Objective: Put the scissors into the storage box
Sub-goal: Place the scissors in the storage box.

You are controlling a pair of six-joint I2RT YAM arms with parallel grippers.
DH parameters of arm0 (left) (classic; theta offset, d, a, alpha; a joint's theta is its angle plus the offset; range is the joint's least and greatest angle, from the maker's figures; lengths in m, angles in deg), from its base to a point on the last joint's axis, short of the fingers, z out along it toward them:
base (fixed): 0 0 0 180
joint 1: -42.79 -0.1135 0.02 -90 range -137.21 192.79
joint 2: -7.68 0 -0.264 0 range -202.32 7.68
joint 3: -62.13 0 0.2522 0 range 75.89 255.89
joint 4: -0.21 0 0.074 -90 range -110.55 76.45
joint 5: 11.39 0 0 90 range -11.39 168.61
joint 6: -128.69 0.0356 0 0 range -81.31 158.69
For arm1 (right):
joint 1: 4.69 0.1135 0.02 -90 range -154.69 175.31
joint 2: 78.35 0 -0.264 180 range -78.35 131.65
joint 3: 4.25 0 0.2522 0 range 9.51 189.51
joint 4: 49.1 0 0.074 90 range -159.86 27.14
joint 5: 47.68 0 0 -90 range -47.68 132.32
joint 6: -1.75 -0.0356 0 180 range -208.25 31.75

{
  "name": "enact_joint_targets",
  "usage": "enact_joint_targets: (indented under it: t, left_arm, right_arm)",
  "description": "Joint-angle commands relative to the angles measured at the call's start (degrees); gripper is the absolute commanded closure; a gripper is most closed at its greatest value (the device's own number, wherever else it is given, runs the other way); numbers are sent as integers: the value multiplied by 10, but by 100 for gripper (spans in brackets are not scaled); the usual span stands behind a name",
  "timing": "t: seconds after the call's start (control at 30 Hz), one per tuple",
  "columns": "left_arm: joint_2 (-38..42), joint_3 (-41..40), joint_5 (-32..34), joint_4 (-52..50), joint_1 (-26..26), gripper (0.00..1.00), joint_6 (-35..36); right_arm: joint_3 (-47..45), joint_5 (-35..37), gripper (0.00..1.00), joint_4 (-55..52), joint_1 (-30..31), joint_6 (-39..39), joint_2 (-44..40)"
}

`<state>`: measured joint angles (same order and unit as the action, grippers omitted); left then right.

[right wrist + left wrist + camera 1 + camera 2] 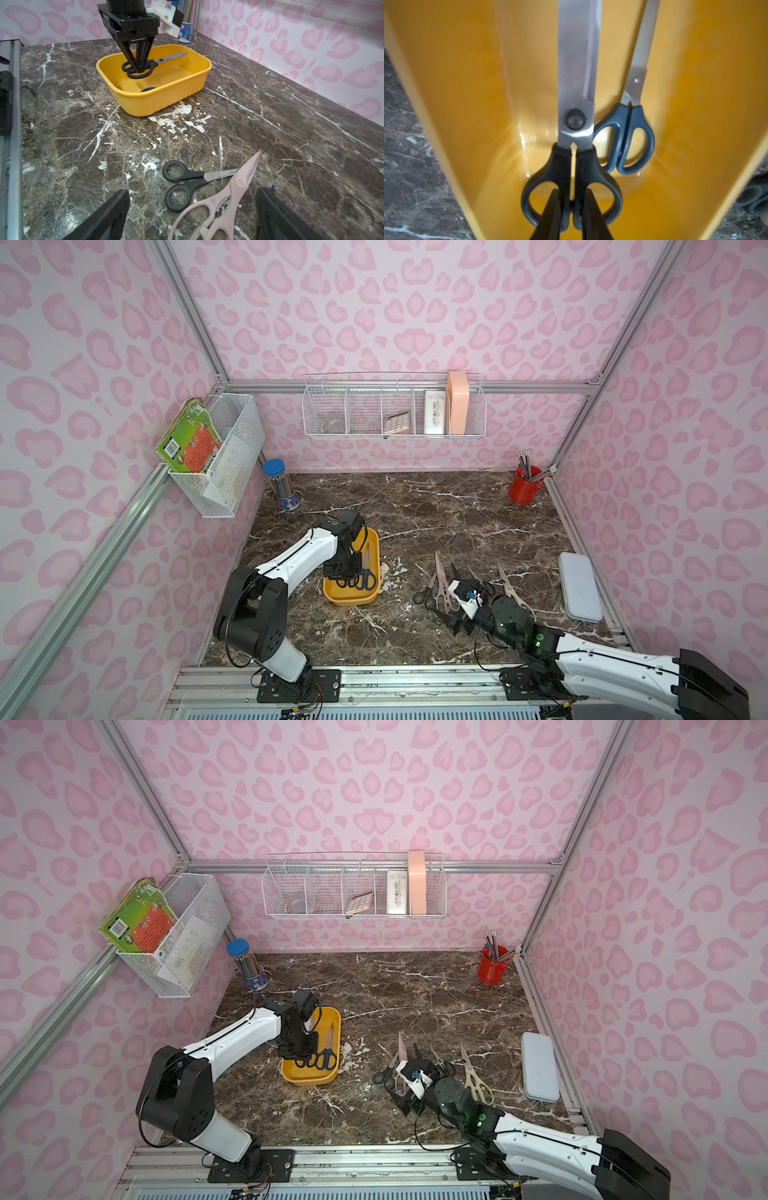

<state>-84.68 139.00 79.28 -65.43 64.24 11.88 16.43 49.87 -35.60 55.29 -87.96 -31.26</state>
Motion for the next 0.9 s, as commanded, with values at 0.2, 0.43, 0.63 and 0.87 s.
enact_joint_targets:
  t: [0.2,0.43,0.63,0.87]
  left_arm:
    - [-64,8,-10,29,-3,94,6]
    - [-7,16,39,-1,3,47,-22]
    - [65,80,95,-57,68,52,-45]
    - [-27,167,-1,-20,240,74,-61]
  right_arm:
    - [-24,21,2,18,1,3,-62]
    - [-25,25,1,18,1,3,-68]
    - [-24,33,1,14,1,1,-72]
    - [-47,97,7,-13,2,-9,-180]
